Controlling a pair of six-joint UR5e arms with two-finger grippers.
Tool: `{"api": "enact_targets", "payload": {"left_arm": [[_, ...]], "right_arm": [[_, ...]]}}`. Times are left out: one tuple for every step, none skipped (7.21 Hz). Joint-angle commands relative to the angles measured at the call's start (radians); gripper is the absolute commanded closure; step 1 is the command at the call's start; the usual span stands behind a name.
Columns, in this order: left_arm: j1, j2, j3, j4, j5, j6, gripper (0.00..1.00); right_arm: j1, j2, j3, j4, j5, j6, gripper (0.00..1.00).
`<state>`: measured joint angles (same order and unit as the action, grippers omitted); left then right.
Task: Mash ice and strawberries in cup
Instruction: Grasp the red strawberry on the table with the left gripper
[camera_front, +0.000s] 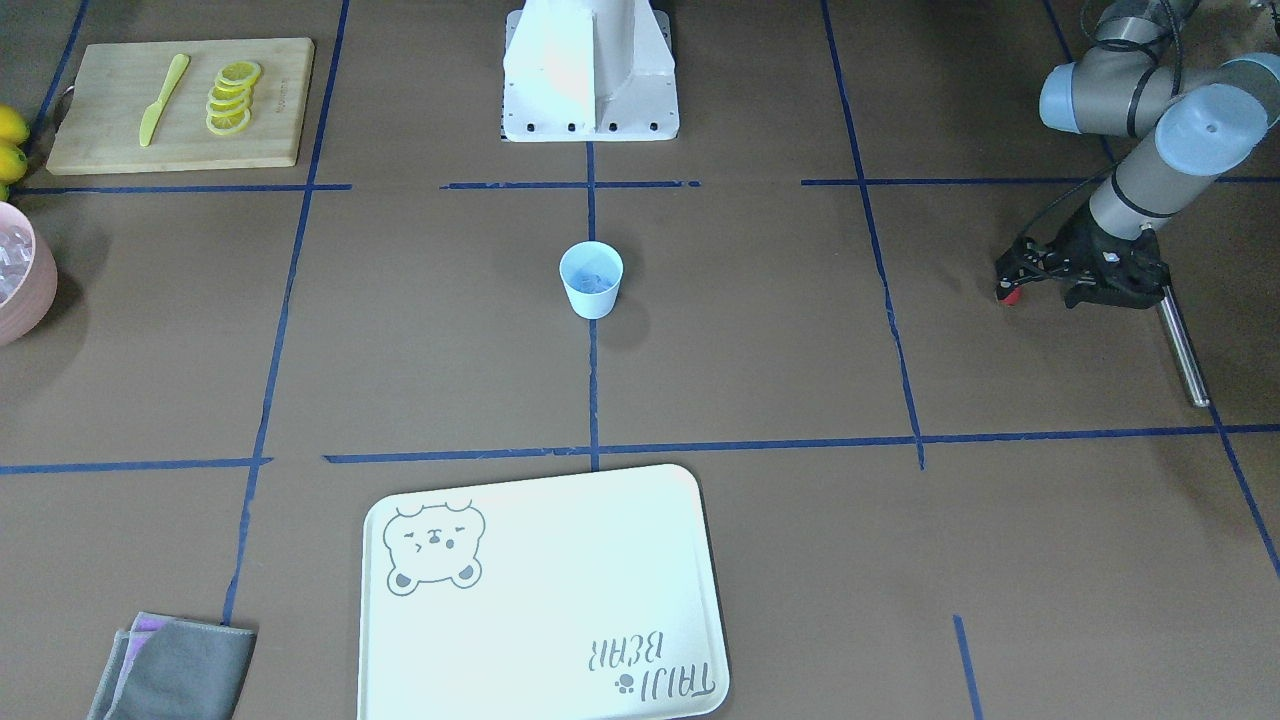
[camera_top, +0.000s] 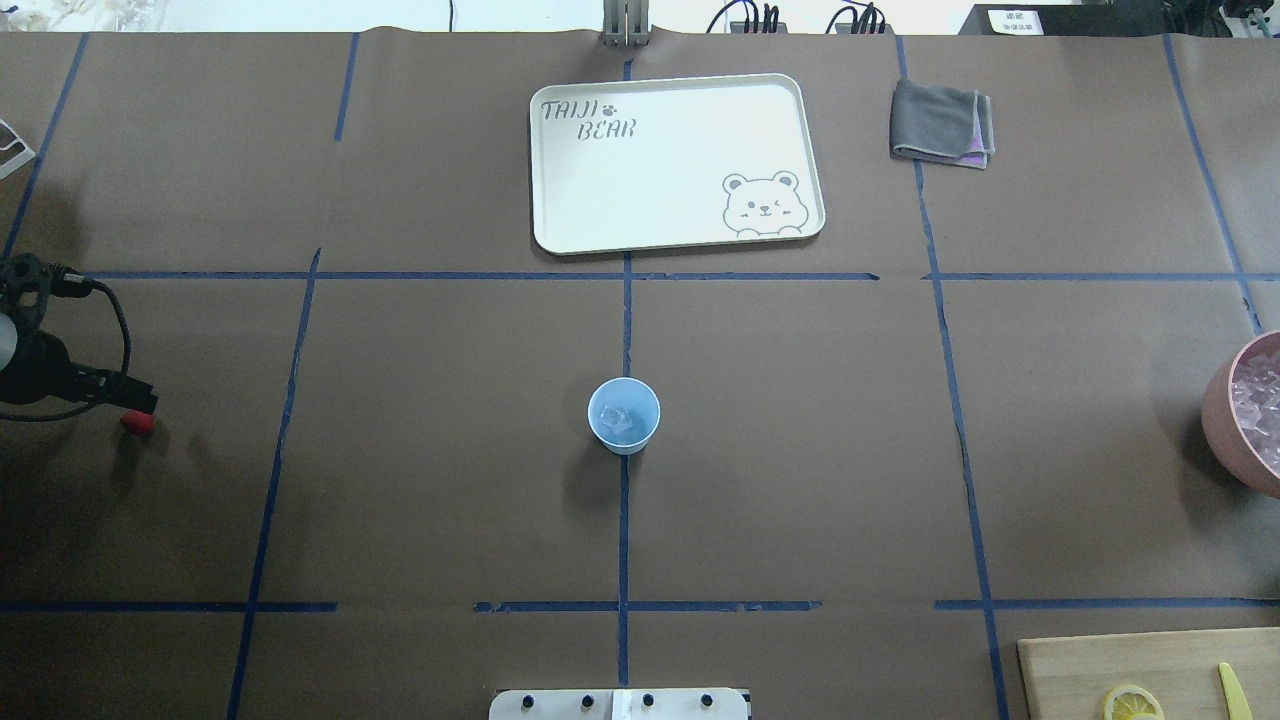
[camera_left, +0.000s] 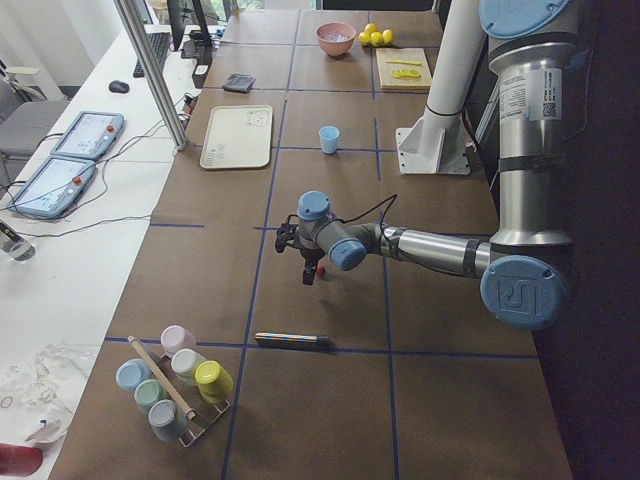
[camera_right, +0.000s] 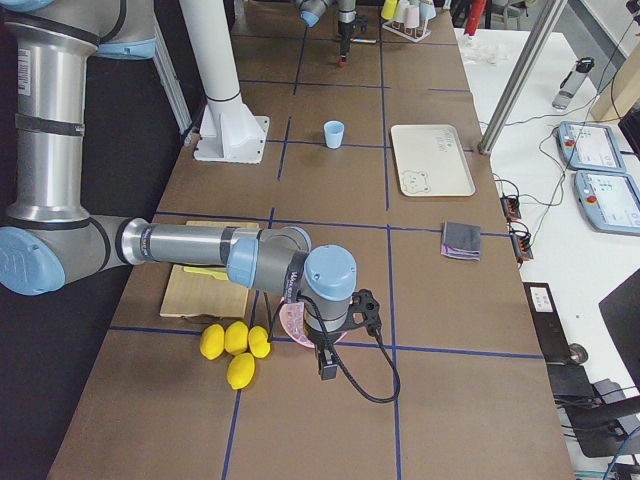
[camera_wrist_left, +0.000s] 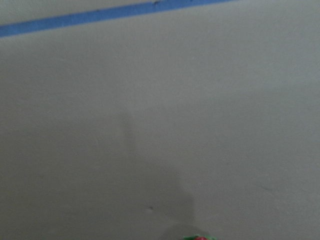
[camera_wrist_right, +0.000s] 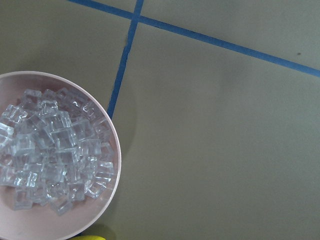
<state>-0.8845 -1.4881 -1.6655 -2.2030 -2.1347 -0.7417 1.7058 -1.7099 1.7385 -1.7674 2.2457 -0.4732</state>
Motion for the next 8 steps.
{"api": "enact_targets", "payload": {"left_arm": [[0.007, -0.003, 0.010, -0.015, -0.007, -0.018, 0.00], [0.021, -0.003, 0.010, -0.012, -0.008, -0.036, 0.01], [0.038, -0.003, 0.009, -0.012, -0.008, -0.051, 0.02], [0.053, -0.003, 0.006, -0.012, -0.008, -0.071, 0.04], [0.056, -0.003, 0.006, -0.012, -0.008, -0.071, 0.10], [0.056, -0.001, 0.004, -0.012, -0.007, -0.071, 0.32], [0.056, 0.002, 0.000, -0.011, -0.008, -0.070, 0.71], [0.056, 0.003, -0.003, -0.010, -0.008, -0.070, 0.92]], "right_arm": [[0.000, 0.000, 0.000, 0.000, -0.002, -0.002, 0.00], [0.000, 0.000, 0.000, 0.000, -0.002, -0.002, 0.00], [0.000, 0.000, -0.002, 0.000, -0.002, -0.002, 0.00], [0.000, 0.000, -0.002, 0.000, -0.002, -0.002, 0.00], [0.000, 0.000, -0.002, 0.000, -0.002, -0.002, 0.00], [0.000, 0.000, -0.002, 0.000, -0.002, -0.001, 0.00], [0.000, 0.000, -0.002, 0.000, -0.002, -0.001, 0.00], [0.000, 0.000, -0.004, 0.000, -0.002, -0.001, 0.00]]}}
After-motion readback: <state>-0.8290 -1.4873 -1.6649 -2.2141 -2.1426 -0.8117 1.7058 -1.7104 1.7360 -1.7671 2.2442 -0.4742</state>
